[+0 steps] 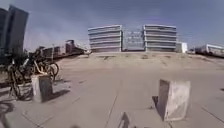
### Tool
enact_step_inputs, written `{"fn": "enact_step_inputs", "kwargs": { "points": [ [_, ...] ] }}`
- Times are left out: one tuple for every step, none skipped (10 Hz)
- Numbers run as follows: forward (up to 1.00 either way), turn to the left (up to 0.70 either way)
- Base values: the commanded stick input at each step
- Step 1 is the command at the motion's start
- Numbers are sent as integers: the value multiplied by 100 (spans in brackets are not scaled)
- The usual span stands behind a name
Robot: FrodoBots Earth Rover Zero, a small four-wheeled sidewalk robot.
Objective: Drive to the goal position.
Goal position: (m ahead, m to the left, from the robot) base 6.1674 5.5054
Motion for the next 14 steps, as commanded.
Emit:
{"fn": "enact_step_inputs", "kwargs": {
  "points": [
    [100,0],
    [100,0],
    [100,0],
    [100,0],
    [100,0],
    [100,0],
    [100,0],
    [100,0],
    [100,0],
    [100,0],
    [100,0],
    [100,0],
    [100,0],
    [100,0]
  ]
}}
